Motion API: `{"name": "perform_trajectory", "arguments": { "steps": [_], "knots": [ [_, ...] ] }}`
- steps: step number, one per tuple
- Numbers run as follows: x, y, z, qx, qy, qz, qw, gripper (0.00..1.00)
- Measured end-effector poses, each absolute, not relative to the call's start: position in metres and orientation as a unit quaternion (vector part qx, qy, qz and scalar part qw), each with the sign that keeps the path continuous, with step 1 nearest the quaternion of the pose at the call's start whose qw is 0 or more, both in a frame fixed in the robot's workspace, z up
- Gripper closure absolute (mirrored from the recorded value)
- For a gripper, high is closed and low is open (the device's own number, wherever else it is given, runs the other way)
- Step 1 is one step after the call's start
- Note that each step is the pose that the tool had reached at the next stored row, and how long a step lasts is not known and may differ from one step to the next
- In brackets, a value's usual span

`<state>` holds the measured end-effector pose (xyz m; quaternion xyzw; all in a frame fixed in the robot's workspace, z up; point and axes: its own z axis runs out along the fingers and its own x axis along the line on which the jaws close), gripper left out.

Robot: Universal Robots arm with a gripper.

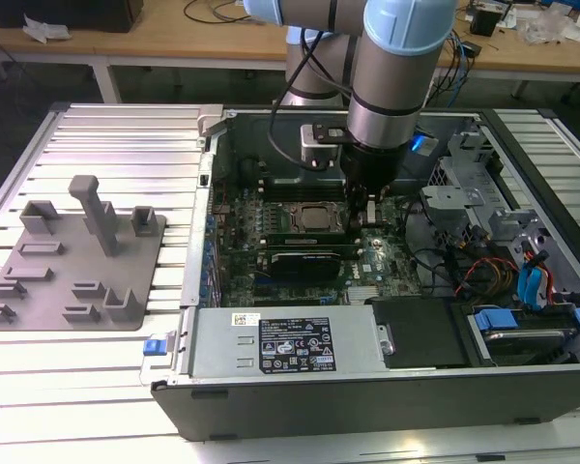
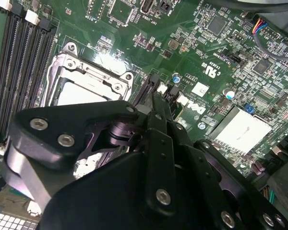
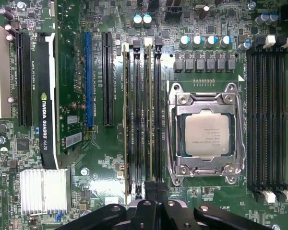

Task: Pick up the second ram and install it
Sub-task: 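Press down the second ram until it locks into place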

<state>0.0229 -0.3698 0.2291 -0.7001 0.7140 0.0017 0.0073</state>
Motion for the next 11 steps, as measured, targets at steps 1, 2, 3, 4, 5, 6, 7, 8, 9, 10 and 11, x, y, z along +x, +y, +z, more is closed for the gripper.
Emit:
{"name": "perform_trajectory", "arguments": {
  "steps": [1,2,3,4,5,6,7,8,9,10,11],
  "knots": [
    [0.023,-0.370,0.229,-0.700,0.714,0.002,0.007,0.92],
    [0.023,-0.370,0.229,-0.700,0.714,0.002,0.007,0.92],
    [0.023,-0.370,0.229,-0.700,0.714,0.002,0.007,0.92],
    [0.023,-0.370,0.234,-0.700,0.714,0.002,0.008,0.92],
    [0.023,-0.370,0.238,-0.700,0.714,0.002,0.008,0.92],
    [0.023,-0.370,0.242,-0.700,0.714,0.002,0.008,0.92],
    [0.023,-0.370,0.249,-0.700,0.714,0.002,0.008,0.92],
    [0.023,-0.370,0.250,-0.700,0.714,0.002,0.008,0.92],
    [0.023,-0.370,0.251,-0.700,0.714,0.002,0.008,0.92],
    [0.023,-0.370,0.251,-0.700,0.714,0.002,0.008,0.92],
    [0.022,-0.370,0.251,-0.700,0.714,0.002,0.008,0.92]
  ]
}}
